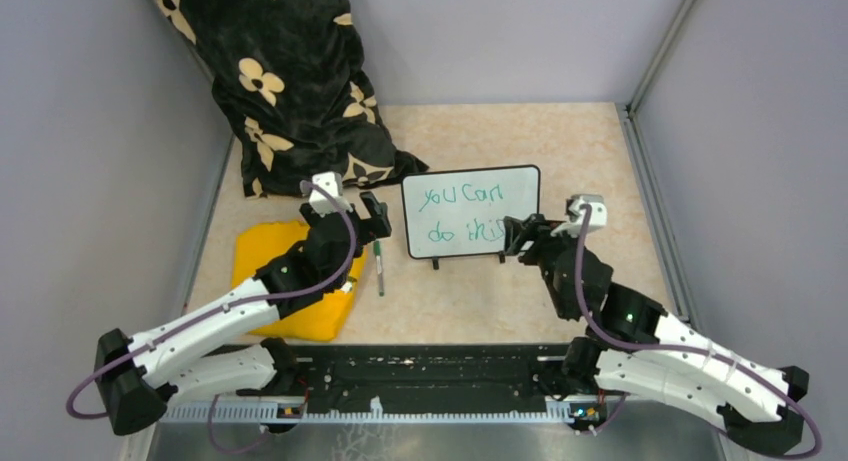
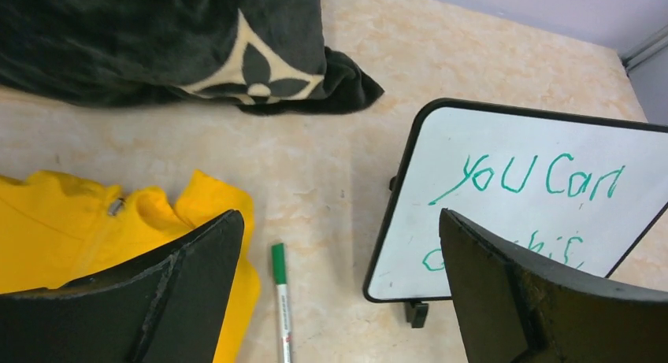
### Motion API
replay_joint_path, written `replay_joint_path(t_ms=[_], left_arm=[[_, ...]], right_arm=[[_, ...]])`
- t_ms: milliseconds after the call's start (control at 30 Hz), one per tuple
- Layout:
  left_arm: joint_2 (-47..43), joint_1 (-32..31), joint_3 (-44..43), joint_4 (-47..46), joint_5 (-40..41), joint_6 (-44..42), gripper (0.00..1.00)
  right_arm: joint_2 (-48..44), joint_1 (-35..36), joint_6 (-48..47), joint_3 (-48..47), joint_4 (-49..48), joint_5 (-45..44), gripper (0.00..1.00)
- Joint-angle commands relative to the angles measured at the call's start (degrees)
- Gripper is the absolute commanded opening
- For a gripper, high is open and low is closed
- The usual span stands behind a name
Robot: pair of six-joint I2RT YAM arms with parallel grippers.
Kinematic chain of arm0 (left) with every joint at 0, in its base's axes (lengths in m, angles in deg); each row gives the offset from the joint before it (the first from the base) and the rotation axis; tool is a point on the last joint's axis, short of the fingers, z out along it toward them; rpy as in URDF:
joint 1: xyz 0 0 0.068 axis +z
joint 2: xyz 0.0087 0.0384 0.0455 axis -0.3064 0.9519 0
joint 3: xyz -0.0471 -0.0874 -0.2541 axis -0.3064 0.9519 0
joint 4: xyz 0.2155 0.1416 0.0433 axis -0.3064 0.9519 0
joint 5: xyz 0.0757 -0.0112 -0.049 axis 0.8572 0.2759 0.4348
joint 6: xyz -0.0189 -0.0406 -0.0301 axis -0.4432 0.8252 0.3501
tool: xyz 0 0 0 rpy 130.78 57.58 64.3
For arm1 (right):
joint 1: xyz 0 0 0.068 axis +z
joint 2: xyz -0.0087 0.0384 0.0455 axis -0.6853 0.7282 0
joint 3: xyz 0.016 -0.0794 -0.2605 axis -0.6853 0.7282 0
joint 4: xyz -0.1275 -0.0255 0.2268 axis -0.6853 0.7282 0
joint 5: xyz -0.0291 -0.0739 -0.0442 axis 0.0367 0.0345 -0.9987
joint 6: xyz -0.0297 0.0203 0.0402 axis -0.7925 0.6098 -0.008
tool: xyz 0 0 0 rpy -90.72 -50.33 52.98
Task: Write a sentence on the whiteboard
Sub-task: Reset both arms
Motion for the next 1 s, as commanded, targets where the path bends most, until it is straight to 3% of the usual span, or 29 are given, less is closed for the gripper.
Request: replay_joint_path(t_ms=[0,100,267,400,467,667,867,967], left_arm=[[6.79,-0.01,-9.45,18.14,-2.79,19.35,0.98],[10.75,-0.06,-15.06,23.19,-5.47,20.31,0.98],[14.45,-0.01,-22.83,27.43,-2.51,17.63,0.98],[18.73,-0.20,-29.67,28.00,-6.52,3.05,0.98],[19.27,-0.40,-29.79,25.16,-8.12,-0.24,0.98],[15.87,-0.45,-26.57,13.01,-9.05,-13.43,0.98],[7.82,-0.45,-17.58,-0.39,-3.81,-25.49,0.98],[4.38,-0.45,-11.03,-5.98,-2.46,-28.28,0.98]], right_arm=[[-5.51,-0.02,1.46,2.79,-3.91,-16.62,0.71],[-7.57,-0.02,-0.90,3.98,-7.69,-20.76,0.98],[-3.40,-0.02,-5.60,0.15,-8.58,-19.36,0.99],[2.54,-0.27,-11.63,-5.68,-11.22,-18.96,0.99],[5.92,-2.01,-14.30,-8.58,-12.17,-16.32,0.99],[12.88,-10.18,-11.73,-17.57,-7.46,-9.58,0.98],[6.79,-10.41,-30.72,-11.93,-20.12,-8.66,0.98],[0.60,-10.39,-35.58,-7.07,-24.18,-5.66,0.98]])
